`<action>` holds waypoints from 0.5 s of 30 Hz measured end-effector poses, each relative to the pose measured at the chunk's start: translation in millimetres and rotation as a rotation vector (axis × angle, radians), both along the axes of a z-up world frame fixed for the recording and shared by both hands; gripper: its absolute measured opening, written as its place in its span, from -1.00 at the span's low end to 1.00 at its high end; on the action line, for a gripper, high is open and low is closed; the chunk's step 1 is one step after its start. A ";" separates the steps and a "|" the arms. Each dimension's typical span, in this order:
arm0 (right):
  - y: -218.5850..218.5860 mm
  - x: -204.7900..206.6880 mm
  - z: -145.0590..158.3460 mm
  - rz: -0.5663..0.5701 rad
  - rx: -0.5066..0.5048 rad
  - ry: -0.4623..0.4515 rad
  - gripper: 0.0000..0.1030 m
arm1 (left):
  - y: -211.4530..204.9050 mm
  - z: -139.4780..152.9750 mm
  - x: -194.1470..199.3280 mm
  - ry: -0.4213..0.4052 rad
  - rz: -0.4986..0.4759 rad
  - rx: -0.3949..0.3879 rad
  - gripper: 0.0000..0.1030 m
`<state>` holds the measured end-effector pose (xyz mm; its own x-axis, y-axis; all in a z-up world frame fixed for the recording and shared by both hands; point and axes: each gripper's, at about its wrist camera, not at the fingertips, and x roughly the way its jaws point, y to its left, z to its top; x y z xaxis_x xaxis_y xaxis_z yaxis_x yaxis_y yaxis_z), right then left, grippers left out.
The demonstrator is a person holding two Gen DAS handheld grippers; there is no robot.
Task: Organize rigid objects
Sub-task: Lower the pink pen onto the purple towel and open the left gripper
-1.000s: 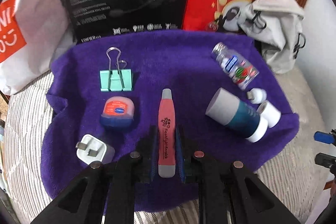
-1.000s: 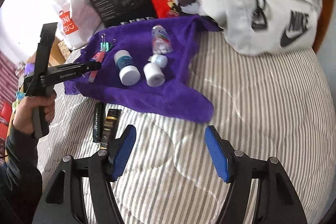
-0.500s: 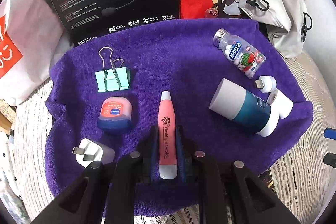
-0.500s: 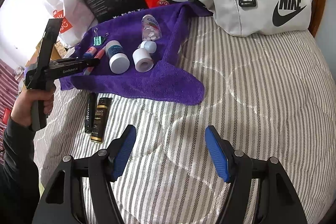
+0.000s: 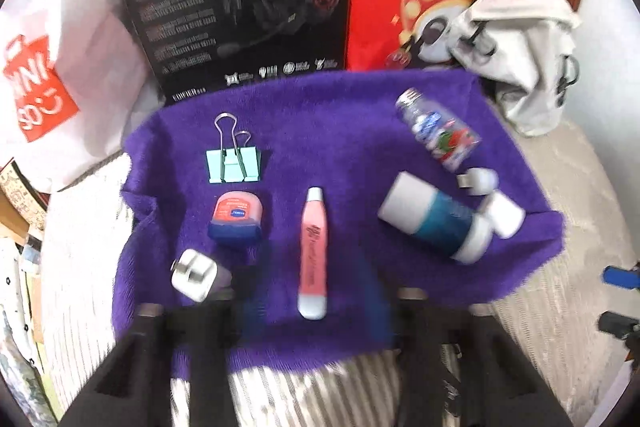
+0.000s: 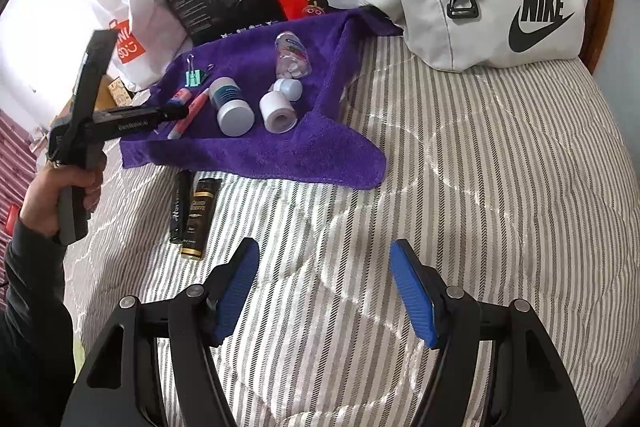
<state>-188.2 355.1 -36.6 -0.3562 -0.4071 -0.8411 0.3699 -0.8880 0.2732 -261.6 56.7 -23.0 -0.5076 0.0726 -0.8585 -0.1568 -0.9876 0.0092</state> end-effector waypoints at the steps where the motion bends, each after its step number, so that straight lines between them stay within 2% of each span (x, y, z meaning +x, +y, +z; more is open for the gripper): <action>1: -0.7 1.8 0.9 0.004 -0.002 0.003 0.31 | 1.5 6.4 11.3 0.018 0.001 0.016 0.66; 4: -4.0 8.2 3.1 0.016 -0.016 0.010 0.31 | 8.7 11.0 33.7 0.045 0.026 0.052 0.75; 7: -6.8 13.3 3.1 0.029 -0.031 0.009 0.31 | 16.9 0.0 56.6 0.006 0.073 0.061 0.81; 11: -11.6 21.2 4.7 0.054 -0.042 0.013 0.32 | 21.8 -23.8 67.6 -0.049 0.135 0.059 0.81; 15: -11.2 33.6 8.6 0.067 -0.058 0.030 0.55 | 28.3 -44.3 65.3 -0.086 0.172 0.053 0.82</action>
<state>-154.6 343.9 -27.9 -0.3515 -0.4787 -0.8045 0.4370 -0.8439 0.3112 -196.3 84.9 -67.2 -0.4413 0.0373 -0.8966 0.0158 -0.9987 -0.0493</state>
